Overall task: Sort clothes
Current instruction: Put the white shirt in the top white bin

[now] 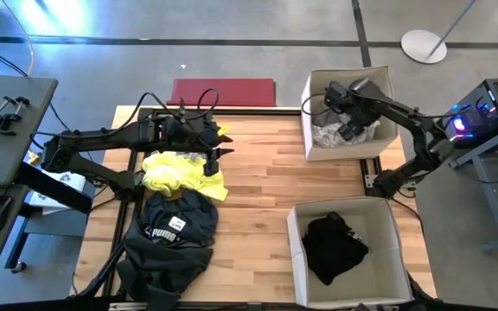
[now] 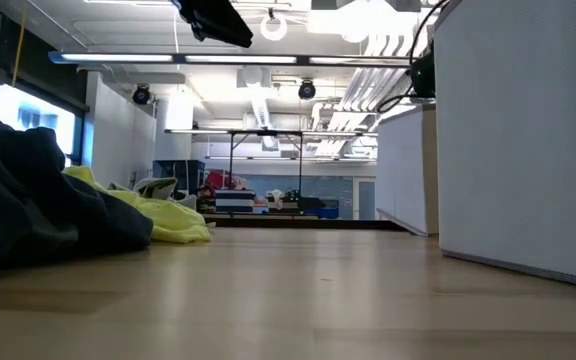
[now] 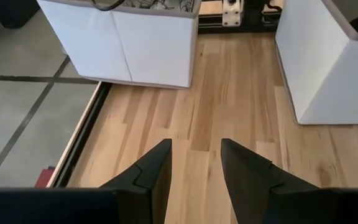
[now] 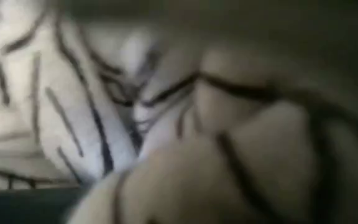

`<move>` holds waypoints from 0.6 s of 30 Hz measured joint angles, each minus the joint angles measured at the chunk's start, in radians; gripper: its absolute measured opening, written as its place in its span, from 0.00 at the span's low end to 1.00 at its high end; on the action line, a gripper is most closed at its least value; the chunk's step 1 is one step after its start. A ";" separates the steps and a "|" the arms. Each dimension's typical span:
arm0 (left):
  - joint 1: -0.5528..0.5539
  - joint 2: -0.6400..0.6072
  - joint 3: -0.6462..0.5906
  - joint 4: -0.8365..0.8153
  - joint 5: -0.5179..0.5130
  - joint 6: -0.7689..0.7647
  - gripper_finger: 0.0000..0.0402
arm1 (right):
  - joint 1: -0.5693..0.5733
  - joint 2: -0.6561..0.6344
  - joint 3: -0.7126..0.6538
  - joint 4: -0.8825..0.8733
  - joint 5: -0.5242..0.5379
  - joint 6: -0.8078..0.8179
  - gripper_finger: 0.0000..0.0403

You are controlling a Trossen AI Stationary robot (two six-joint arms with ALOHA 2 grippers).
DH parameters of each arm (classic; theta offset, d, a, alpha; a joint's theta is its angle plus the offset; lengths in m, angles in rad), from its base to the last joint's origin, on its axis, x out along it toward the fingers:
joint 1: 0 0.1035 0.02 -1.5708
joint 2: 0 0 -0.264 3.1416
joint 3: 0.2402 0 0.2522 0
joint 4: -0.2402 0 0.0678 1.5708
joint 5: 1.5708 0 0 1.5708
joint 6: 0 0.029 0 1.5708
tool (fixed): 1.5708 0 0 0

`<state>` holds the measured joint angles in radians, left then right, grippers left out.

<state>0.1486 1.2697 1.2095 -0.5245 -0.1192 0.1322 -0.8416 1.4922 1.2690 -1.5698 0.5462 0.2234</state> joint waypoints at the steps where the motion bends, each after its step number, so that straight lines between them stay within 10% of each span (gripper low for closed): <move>1: 0.000 0.000 0.000 -0.002 0.000 0.000 0.32 | 0.002 -0.005 0.004 -0.004 -0.013 -0.022 0.53; 18: 0.000 0.000 0.000 -0.003 0.000 -0.026 0.32 | 0.019 -0.201 0.306 0.051 -0.100 0.144 0.63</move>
<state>0.1482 1.2697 1.2095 -0.5279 -0.1190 0.1062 -0.8231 1.2914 1.5745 -1.5188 0.4459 0.3676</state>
